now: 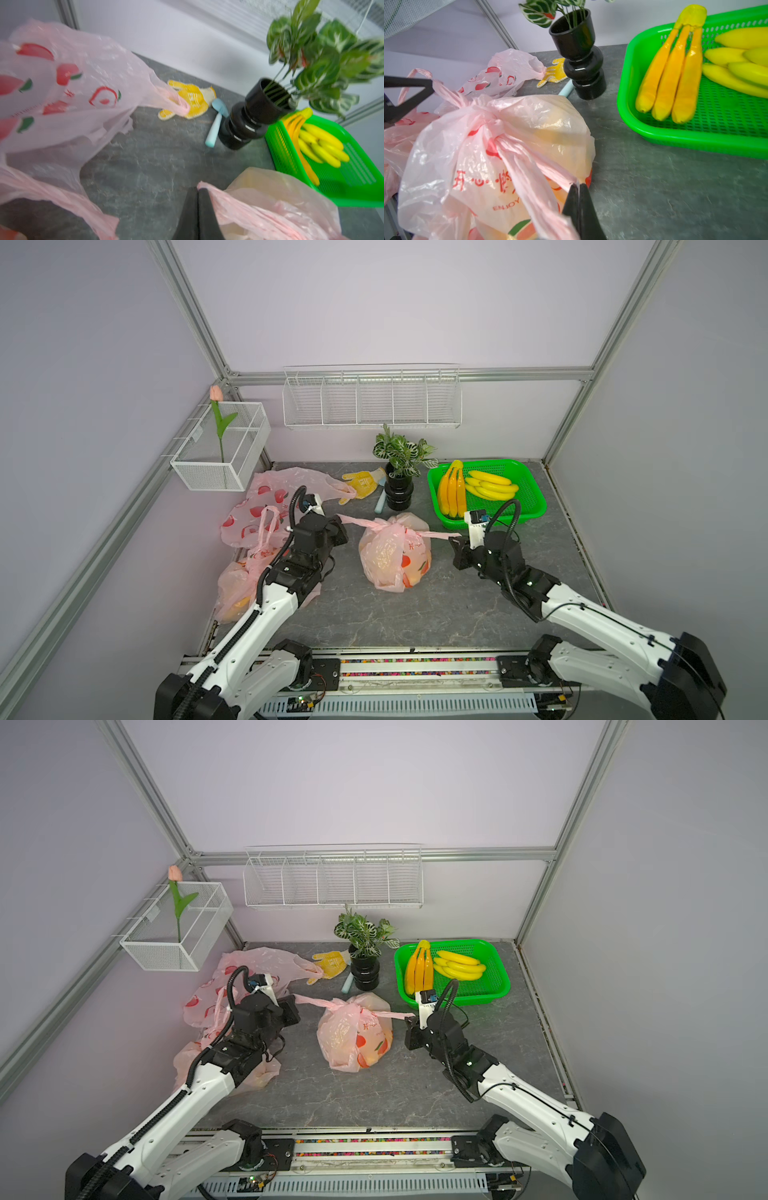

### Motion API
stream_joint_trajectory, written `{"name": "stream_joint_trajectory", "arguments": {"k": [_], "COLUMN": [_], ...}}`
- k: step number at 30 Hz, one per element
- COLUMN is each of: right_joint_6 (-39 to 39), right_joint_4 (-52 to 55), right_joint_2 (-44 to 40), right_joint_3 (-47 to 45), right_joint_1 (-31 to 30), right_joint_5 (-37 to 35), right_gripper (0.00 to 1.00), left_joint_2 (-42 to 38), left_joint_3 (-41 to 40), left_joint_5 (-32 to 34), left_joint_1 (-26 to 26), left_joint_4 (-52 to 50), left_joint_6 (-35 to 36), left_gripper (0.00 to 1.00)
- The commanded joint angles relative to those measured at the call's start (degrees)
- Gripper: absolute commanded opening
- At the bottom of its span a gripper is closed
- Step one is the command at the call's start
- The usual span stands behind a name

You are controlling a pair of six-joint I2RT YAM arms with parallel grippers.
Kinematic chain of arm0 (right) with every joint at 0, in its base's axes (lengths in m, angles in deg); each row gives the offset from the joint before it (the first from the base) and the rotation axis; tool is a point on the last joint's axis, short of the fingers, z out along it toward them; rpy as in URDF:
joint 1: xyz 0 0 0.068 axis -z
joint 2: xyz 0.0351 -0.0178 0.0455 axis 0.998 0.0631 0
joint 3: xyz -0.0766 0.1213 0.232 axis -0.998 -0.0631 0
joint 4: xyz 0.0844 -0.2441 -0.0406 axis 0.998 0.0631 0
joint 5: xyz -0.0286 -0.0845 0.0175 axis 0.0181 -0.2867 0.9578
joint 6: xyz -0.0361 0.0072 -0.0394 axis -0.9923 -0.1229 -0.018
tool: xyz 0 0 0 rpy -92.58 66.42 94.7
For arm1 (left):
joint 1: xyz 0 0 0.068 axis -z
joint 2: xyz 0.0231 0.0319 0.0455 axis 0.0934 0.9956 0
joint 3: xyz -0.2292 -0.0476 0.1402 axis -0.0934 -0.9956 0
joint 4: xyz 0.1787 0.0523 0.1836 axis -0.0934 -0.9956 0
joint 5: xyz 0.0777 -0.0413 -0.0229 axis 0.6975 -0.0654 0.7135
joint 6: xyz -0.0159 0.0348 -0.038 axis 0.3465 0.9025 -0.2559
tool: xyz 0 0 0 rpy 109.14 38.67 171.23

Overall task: Place the banana into a plastic bag & tie a knot
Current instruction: Pick up the plastic bag at the center of the board, then place the plastic bag at the center of the board.

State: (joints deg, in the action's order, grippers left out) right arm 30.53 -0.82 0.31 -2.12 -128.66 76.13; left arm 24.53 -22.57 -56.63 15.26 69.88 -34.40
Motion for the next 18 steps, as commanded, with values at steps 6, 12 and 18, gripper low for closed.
{"name": "stream_joint_trajectory", "arguments": {"k": [6,12,18], "right_joint_6": [-0.48,2.40,3.88], "right_joint_4": [-8.95,-13.23,-14.42], "right_joint_2": [14.90,27.89,33.01], "right_joint_3": [7.27,9.46,10.05], "right_joint_1": [-3.89,-6.74,-8.47], "right_joint_5": [-0.76,5.39,7.38], "right_gripper": [0.07,0.07,0.24], "left_joint_2": [-3.80,-5.43,-6.39], "left_joint_3": [-0.22,-1.91,6.47], "left_joint_5": [5.52,16.84,12.80], "left_joint_1": [-13.22,-13.24,-12.52], "left_joint_4": [-1.92,-10.40,-18.60], "left_joint_6": [-6.67,-11.01,-6.99], "left_gripper": [0.00,0.05,0.59]}}
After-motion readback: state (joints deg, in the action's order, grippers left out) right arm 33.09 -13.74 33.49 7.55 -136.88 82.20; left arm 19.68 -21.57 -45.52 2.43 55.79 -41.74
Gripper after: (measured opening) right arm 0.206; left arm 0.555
